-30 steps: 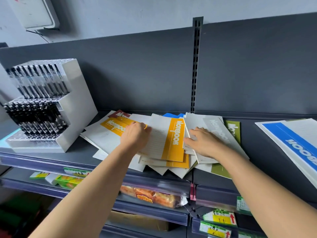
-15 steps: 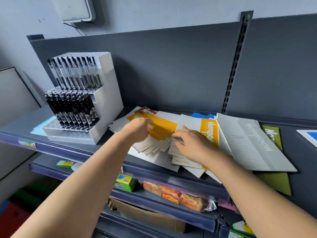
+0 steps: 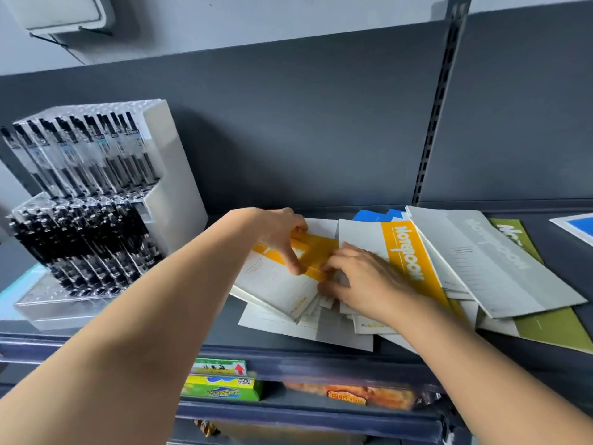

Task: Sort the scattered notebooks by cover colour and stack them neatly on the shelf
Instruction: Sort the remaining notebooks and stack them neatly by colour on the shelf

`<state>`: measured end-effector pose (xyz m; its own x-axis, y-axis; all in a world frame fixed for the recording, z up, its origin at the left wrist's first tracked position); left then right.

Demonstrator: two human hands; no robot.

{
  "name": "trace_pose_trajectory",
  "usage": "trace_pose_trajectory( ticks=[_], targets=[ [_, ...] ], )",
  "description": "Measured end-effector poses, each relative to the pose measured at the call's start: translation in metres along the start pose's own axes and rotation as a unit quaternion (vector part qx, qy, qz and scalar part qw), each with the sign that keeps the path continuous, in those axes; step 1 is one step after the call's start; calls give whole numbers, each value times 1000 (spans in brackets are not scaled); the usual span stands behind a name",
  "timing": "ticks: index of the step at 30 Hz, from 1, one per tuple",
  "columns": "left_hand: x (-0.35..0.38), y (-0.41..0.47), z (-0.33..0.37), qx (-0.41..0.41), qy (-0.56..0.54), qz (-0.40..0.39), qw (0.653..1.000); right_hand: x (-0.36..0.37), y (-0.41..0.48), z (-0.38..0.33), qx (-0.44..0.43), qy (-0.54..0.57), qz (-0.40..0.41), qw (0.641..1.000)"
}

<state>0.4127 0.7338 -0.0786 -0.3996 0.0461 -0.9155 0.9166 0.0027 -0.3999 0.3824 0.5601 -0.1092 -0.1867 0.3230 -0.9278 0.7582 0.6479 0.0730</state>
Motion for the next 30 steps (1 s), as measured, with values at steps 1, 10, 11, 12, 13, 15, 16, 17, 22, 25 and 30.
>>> trace_pose_trajectory(
  ticks=[1, 10, 11, 12, 13, 15, 16, 17, 22, 25, 30],
  targets=[
    [0, 4, 0, 4, 5, 3, 1000, 1, 0, 0, 5, 8, 0, 1000],
    [-5, 4, -3, 4, 11, 54, 998, 2, -2, 2, 20, 48, 7, 999],
    [-3, 2, -5, -1, 1, 51, 999, 2, -2, 2, 19, 48, 4, 999],
    [-2, 0, -7, -6, -9, 47, 999, 2, -2, 3, 21, 45, 2, 999],
    [0, -2, -11, -12, -18, 44, 999, 2, -3, 4, 29, 40, 0, 999],
    [2, -8, -19, -23, -37, 64, 997, 2, -3, 7, 52, 25, 1, 998],
    [2, -12, -22, -26, -53, 87, 994, 2, -3, 6, 58, 17, 1, 998],
    [4, -15, -25, -25, -77, 110, 991, 2, -4, 6, 60, 10, -2, 998],
    [23, -35, -24, -1, -131, 117, 984, -1, 0, 2, 58, 15, -9, 998],
    [35, -52, -21, -9, -149, 82, 985, 1, 2, -6, 42, -27, -28, 998],
    [41, -78, -11, -18, -109, 5, 994, 3, -1, -6, 52, -53, -91, 993]
  ],
)
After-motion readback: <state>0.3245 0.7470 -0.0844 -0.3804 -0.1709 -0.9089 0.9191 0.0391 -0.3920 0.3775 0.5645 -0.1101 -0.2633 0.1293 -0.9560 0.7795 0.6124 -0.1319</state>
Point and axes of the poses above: each hand's wrist, its own y-axis towards the middle knuckle, its own x-axis out of the palm, z = x × y, the point moved 4 cm from there along y, towards the middle knuckle, and after that the axes turned 4 degrees about x, right-handed, at the moved point
